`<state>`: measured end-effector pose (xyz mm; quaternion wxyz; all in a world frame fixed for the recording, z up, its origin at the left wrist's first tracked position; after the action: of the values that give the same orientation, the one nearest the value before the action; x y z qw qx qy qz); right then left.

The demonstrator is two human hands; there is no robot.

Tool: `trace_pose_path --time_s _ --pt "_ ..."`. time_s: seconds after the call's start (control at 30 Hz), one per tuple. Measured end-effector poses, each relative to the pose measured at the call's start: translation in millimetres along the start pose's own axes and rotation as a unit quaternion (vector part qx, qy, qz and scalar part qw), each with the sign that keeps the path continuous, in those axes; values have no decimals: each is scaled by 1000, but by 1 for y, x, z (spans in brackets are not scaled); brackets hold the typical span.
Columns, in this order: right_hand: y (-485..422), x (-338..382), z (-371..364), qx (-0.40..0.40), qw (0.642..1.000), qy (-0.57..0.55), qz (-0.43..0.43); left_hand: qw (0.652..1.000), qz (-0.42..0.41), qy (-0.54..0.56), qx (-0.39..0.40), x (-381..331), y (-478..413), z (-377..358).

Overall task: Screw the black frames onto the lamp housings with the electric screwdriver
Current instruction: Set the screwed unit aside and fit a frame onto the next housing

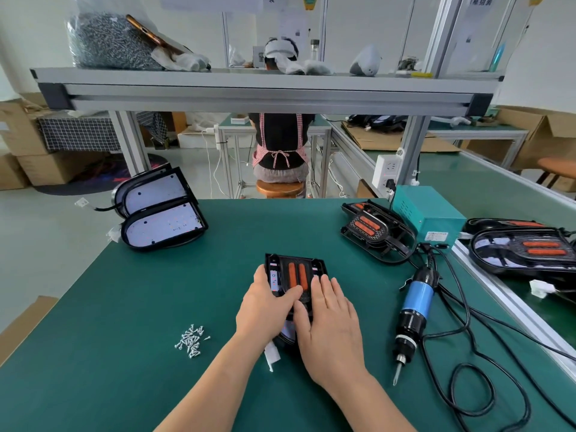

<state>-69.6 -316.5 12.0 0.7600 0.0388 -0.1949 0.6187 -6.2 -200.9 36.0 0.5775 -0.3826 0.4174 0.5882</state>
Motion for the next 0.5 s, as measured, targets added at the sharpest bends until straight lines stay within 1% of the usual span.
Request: trace_pose_path --time_s 0.1,0.2,0.23,0.3,0.33,0.43,0.5 --pt "2 1 1 -3 999 -45 -1 999 -1 -51 5 -3 1 2" --pt "2 -1 3 -18 997 -72 10 997 -6 -71 16 -7 0 5" --pt "2 -1 3 -23 997 -77 12 996 -5 -89 16 -7 -2 6" --pt "2 -1 3 -30 996 -79 15 987 -15 -159 19 -8 -4 12" --pt "2 -1 3 -30 996 -80 15 982 -22 -188 13 -9 -6 18" --pt "1 -1 1 -26 996 -85 8 974 -36 -222 -12 -9 -9 50" --pt "2 -2 1 -26 996 -89 5 974 -46 -220 -13 -8 -9 72"
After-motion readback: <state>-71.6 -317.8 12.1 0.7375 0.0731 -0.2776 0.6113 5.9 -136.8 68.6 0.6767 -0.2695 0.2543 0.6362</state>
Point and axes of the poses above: each hand's wrist, its own y-axis away from the middle knuckle, its own z-axis out of the back of the hand, x = y × z, the point moved 1 cm from there along -y, towards the middle knuckle, and after that the axes turned 7 degrees about y, right-handed, at the moved point
